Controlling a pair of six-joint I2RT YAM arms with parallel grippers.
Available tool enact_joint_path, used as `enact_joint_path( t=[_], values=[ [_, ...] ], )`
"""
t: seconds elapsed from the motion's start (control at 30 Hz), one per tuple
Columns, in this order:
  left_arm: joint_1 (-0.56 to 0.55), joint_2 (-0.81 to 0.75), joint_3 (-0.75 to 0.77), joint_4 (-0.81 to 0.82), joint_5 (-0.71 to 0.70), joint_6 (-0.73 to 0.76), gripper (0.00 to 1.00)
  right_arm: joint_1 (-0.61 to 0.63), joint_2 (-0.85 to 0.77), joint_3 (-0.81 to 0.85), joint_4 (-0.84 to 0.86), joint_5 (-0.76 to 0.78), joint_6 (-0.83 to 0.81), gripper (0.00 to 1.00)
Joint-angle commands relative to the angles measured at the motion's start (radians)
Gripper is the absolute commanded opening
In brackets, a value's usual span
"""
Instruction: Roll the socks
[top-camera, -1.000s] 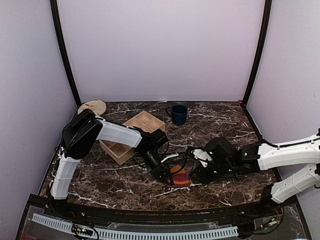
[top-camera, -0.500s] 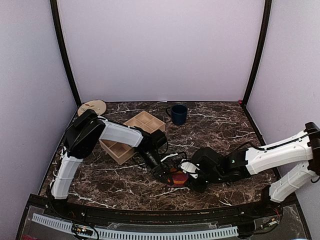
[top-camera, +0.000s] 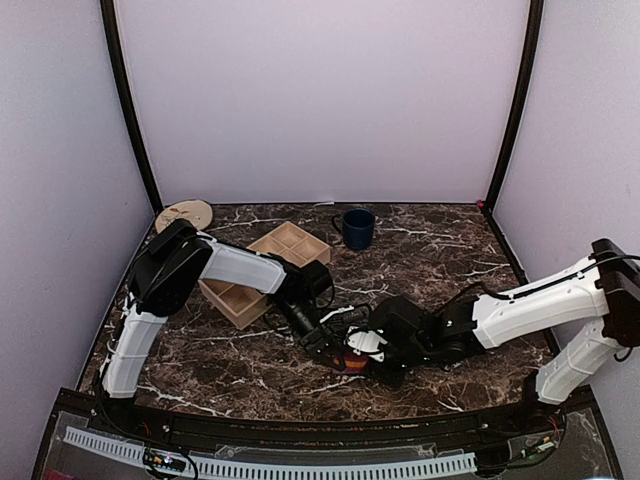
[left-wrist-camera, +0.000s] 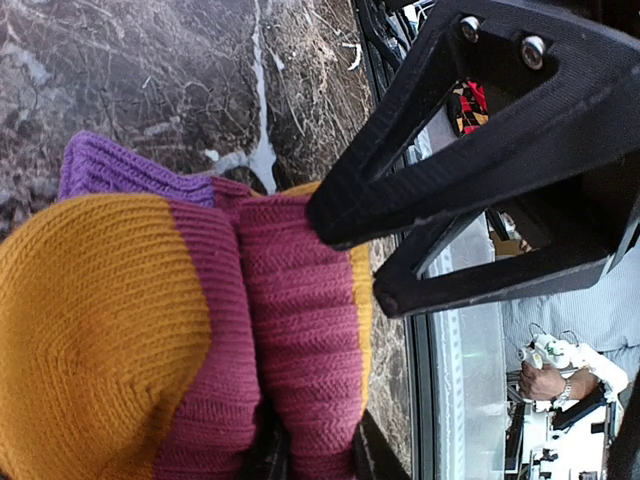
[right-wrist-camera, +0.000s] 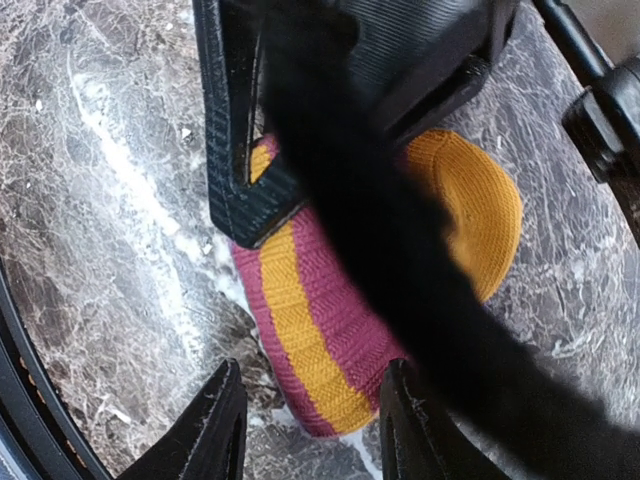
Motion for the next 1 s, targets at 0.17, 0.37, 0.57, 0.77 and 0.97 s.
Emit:
enact_joint_path(
  t=[0.17,0.37,0.57,0.77,0.97],
  values=[
    [0.014,0.058,-0.018,-0.073,-0.102,0.004,0.22,0.009,0.057,0.042,0.036,-0.017,-0.061,0.43],
    [0.018,0.060,-0.019,-0.073,-0.090,0.006,0.22,0.004,0.075,0.033,0.045,-0.017,-0.071,0.40],
    [0.019,0.061,-0.021,-0.077,-0.084,0.007,0.21,-0.017,0.087,0.044,0.047,-0.045,-0.074,0.27],
    [0.021,0.053,-0.022,-0.077,-0.100,0.003,0.23,-0.037,0.130,0.063,0.028,-0.104,-0.071,0.10],
    [0.025,0.029,-0.028,-0.074,-0.160,-0.028,0.36,-0.051,0.151,0.081,0.013,-0.147,-0.061,0.00]
  ],
)
